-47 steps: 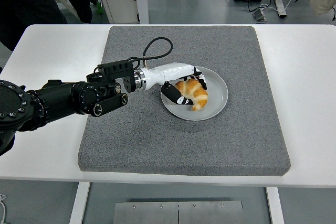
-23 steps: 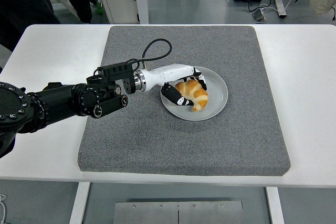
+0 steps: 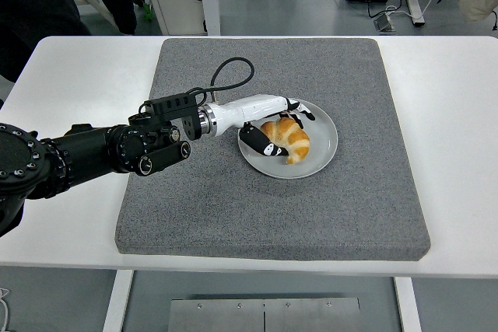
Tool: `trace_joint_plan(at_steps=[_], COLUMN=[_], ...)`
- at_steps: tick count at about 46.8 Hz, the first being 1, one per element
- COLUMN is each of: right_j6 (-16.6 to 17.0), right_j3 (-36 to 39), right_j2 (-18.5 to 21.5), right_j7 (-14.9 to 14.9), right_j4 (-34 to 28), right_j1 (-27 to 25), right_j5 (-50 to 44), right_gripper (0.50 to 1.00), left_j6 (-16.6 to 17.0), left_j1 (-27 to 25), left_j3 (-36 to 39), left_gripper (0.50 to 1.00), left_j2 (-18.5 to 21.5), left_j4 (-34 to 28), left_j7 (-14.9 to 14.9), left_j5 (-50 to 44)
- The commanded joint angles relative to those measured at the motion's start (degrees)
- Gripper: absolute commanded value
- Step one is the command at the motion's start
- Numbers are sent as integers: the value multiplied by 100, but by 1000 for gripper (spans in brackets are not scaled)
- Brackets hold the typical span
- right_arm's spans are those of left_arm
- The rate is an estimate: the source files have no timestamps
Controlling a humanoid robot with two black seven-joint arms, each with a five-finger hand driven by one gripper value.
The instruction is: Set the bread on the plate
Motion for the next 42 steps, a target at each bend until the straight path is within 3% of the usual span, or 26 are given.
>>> trace_joint_plan(at_steps=[1,12,29,42], right_j6=[0,8,0,8], right_j3=[0,0,0,0], right_j2=[0,0,0,0], right_j7=[0,0,0,0], right_j4=[-26,-44,-44,-44], right_j1=[2,-6,-24,-24], right_j5=[-4,5,5,-4], right_gripper=[1000,1000,1000,1000], left_j6=[1,1,1,-34], left_j1=[16,7,16,-2], left_j3=[-29,-29,-47,-609], left_gripper=[755,814,852,914], left_j2=[0,0,0,0], left_j4=[0,0,0,0], left_j7=[0,0,-9,27], left_j5=[0,-193,-255,-729])
